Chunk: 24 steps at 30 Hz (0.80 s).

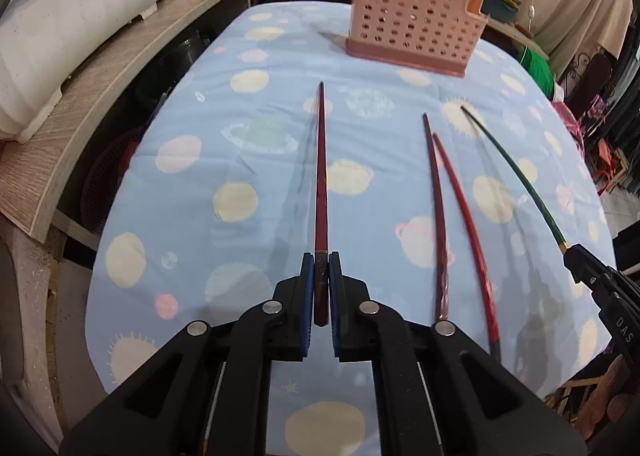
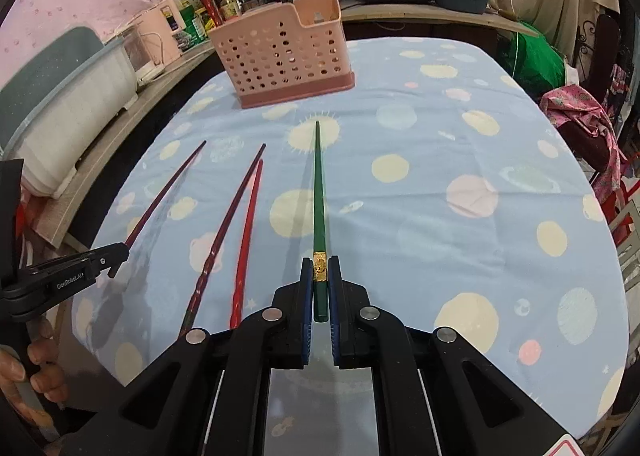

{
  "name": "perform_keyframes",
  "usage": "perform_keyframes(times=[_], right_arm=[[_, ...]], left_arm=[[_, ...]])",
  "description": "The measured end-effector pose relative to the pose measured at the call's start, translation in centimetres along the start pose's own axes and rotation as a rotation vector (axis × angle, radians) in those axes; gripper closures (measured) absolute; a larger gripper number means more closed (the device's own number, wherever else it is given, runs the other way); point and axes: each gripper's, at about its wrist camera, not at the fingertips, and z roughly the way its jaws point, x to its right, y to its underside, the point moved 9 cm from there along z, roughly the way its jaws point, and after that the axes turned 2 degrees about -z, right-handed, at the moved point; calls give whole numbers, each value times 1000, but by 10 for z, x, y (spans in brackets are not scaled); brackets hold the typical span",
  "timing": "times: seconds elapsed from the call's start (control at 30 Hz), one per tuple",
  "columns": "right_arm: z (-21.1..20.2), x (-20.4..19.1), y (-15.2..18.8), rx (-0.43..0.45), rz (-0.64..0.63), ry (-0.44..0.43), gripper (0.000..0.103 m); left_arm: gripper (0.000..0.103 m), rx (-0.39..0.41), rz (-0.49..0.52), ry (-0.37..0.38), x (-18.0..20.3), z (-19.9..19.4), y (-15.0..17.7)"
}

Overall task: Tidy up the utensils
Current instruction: 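Lift both held chopsticks and carry them to the pink basket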

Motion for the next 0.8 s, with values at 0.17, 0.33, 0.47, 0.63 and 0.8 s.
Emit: perform_keyframes(times=[0.17, 0.33, 0.47, 0.63, 0.8], right_arm=[[-21, 10, -31, 66, 19, 5, 96], [-41, 23, -68, 145, 46, 18, 96], [-55, 32, -98, 211, 58, 28, 96], [-65, 41, -131, 275, 58, 47, 96], [-68, 46, -155, 314, 71, 51, 96]], left_arm=[[96, 52, -23, 7, -4, -23, -26], [96, 105, -41, 13, -9, -44, -55], [96, 148, -49, 21, -10, -58, -79], [96, 206, -58, 21, -12, -73, -113], [96, 274, -50, 13, -11, -89, -147]])
